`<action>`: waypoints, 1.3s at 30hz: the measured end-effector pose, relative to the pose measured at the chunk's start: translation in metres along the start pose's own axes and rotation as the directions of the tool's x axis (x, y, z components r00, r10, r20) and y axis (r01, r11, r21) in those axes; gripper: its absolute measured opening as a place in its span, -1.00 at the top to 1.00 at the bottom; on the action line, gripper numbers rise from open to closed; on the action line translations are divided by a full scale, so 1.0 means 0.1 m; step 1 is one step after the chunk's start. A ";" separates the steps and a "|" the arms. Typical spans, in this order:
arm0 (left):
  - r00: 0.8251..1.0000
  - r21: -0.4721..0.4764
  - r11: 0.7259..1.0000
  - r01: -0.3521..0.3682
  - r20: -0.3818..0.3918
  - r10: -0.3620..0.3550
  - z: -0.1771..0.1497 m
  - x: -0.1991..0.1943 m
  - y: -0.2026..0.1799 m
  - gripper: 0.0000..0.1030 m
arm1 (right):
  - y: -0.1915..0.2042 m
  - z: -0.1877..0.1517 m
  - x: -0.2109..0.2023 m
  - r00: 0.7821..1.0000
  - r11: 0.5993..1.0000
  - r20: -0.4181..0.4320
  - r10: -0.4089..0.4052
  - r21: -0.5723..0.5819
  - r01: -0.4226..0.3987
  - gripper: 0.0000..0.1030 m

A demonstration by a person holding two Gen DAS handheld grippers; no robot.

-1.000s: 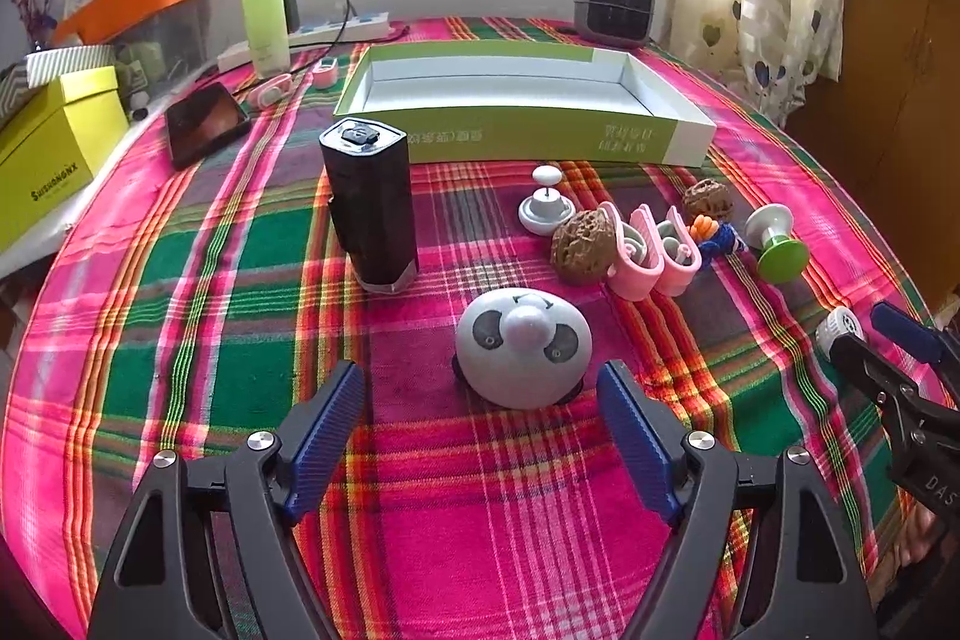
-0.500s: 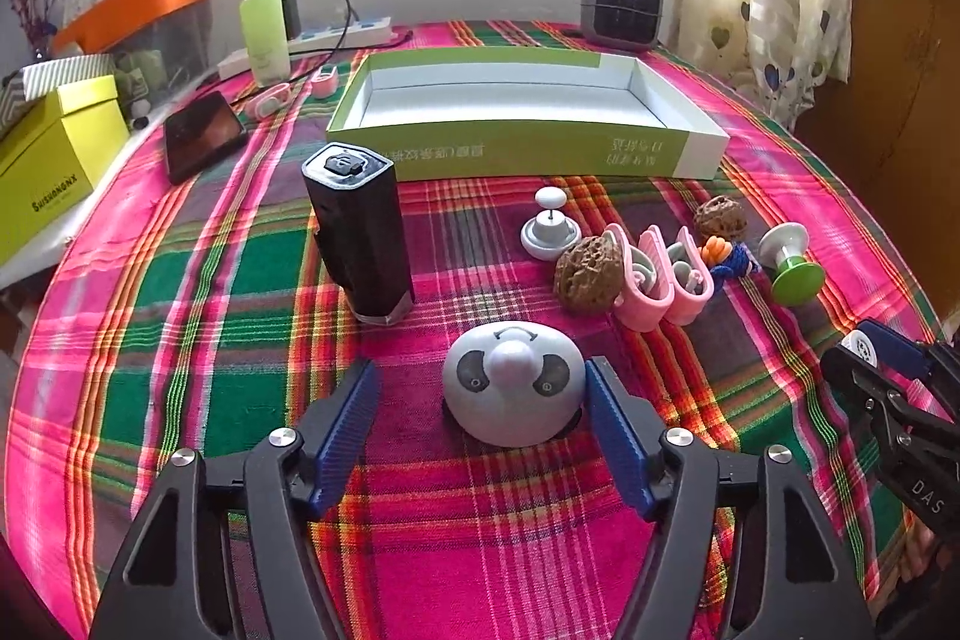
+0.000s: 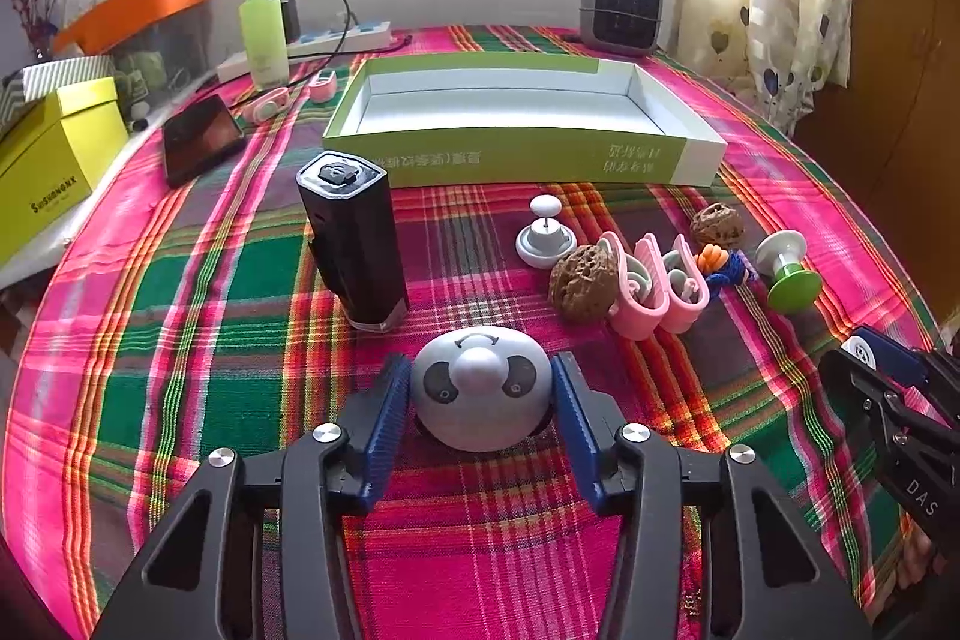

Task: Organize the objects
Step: 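Close the left gripper on the white panda-face device while the right gripper grasps the white cap, then carry the panda-face device with the left gripper while the right gripper carries the cap into the tray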

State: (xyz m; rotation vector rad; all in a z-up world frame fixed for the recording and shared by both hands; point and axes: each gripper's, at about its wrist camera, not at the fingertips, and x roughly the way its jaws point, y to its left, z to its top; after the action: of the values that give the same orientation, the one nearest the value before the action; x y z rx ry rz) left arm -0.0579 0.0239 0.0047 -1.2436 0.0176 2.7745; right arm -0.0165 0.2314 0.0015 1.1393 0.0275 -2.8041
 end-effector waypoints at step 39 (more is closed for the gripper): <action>0.998 0.027 0.999 0.046 0.028 -0.047 0.04 -0.19 -0.12 0.10 | 0.19 0.15 -0.08 0.996 0.995 0.023 0.091 -0.034 -0.091 0.44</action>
State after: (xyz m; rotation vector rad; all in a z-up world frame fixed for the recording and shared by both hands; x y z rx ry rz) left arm -0.0466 0.0340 0.0219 -1.1824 0.0224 2.7428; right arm -0.0191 0.2120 0.0184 1.0702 0.0189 -2.7271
